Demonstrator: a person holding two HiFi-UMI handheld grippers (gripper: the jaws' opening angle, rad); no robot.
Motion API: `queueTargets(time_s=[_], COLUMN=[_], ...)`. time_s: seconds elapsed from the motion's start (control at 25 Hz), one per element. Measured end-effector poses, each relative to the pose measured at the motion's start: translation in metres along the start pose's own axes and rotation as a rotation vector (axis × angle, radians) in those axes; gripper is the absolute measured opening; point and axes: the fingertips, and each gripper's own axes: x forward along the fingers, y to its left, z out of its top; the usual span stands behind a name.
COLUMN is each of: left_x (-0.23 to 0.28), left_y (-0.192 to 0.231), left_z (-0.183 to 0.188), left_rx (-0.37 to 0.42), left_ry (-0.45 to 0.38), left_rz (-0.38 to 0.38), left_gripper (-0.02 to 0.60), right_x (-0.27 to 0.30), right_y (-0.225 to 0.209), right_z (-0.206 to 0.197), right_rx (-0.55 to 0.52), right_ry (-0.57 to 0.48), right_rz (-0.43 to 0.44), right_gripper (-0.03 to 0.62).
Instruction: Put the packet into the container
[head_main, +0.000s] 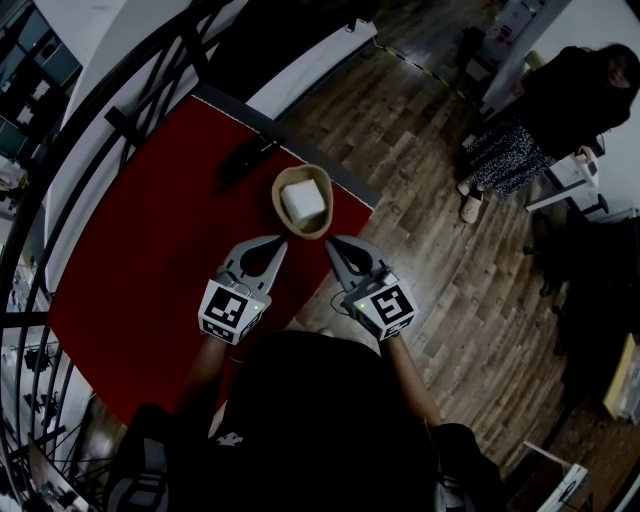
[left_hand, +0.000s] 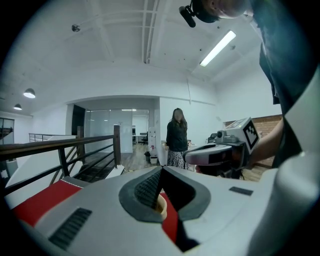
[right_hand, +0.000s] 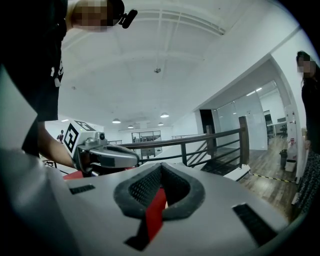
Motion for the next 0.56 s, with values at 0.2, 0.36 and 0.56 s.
queueTargets(time_s=[0.2, 0.36, 0.56], left_x=[-0.0016, -0.0009, 0.0024], left_y=[-0.0018, -0.0023, -0.0054], left_z=[0.0005, -0.0004, -0.0007], left_rx=[-0.006, -0.009, -0.008], left_ry=[-0.002, -0.003, -0.002], left_rz=[0.003, 0.002, -0.001], left_gripper=[0.009, 0.009, 0.009], right_x=[-0.0005, 0.0004, -0.0002], right_y=[0.0011, 0.0023, -0.0018], right_z=[-0.0003, 0.0, -0.0004], right_rx=[-0.004, 0.005, -0.007], right_ry=[0.011, 0.027, 0.004], right_rz=[0.002, 0.006, 0.001], right_gripper=[0.021, 0.021, 0.021])
